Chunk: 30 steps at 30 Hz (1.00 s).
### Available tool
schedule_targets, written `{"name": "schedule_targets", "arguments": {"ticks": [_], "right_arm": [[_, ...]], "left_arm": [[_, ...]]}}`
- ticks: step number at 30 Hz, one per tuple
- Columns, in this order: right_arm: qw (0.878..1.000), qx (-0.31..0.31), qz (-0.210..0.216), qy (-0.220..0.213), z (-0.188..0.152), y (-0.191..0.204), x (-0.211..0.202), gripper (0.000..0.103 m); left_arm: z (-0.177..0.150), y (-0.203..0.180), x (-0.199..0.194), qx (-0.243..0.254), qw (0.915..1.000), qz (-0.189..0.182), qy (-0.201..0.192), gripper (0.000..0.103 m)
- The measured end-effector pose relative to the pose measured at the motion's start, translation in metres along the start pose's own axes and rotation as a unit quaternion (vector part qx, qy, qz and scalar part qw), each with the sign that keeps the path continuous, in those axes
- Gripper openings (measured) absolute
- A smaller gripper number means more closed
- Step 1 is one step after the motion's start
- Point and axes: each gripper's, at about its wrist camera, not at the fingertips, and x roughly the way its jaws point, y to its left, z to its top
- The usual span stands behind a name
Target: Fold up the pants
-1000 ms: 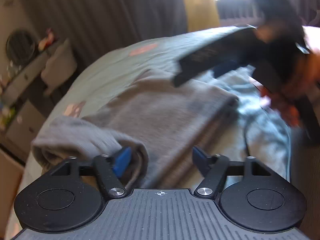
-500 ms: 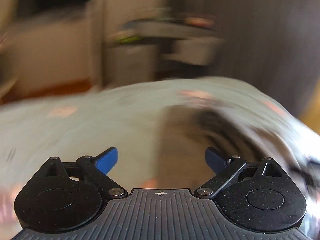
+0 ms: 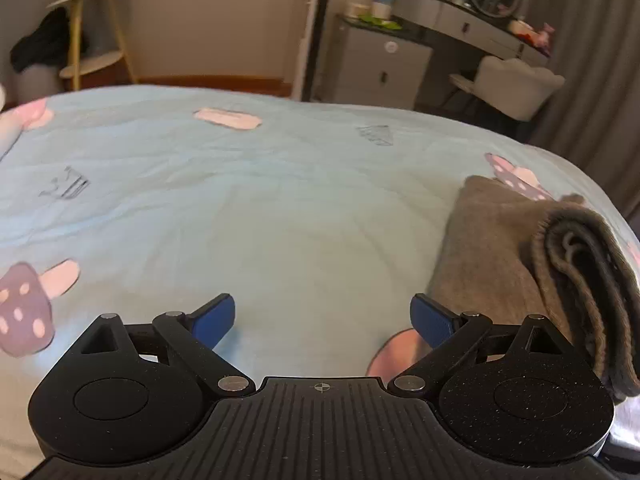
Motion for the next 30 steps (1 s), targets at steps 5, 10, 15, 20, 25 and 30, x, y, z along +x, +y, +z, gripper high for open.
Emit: {"name": "schedule_targets", "arguments": {"ticks": [5,10,15,20,25,30], "right_arm": [[1.000,0.001,-0.006,-0.007,0.007,0.010,0.012,0.083],[0.999,0.047,0.021,-0.019,0.012,-0.003,0.010,0.066],[0.982,0.181,0.028,-0.039,0.016,-0.043,-0.001,0.055],[0.926,0.378,0.000,-0.017,-0.003,-0.113,-0.006,0.060],[0.913,0.407,0.012,0.014,-0.024,-0.135,-0.002,0.076],[0.874,0.482,0.056,0.037,-0.038,-0.147,0.013,0.083]], "left_arm": [[-0.003,0.002,-0.003,-0.006,0.9999,-0.009,-0.002,0.098],[-0.003,0.004,-0.002,-0.015,0.9997,-0.019,0.001,0.098],[-0.003,0.004,-0.002,-0.018,0.9996,-0.021,0.003,0.098],[-0.004,0.002,-0.001,-0.018,0.9996,-0.023,-0.001,0.098],[-0.004,0.000,-0.001,-0.012,0.9996,-0.026,0.000,0.098],[-0.004,0.002,-0.002,-0.015,0.9995,-0.028,-0.002,0.098]]}}
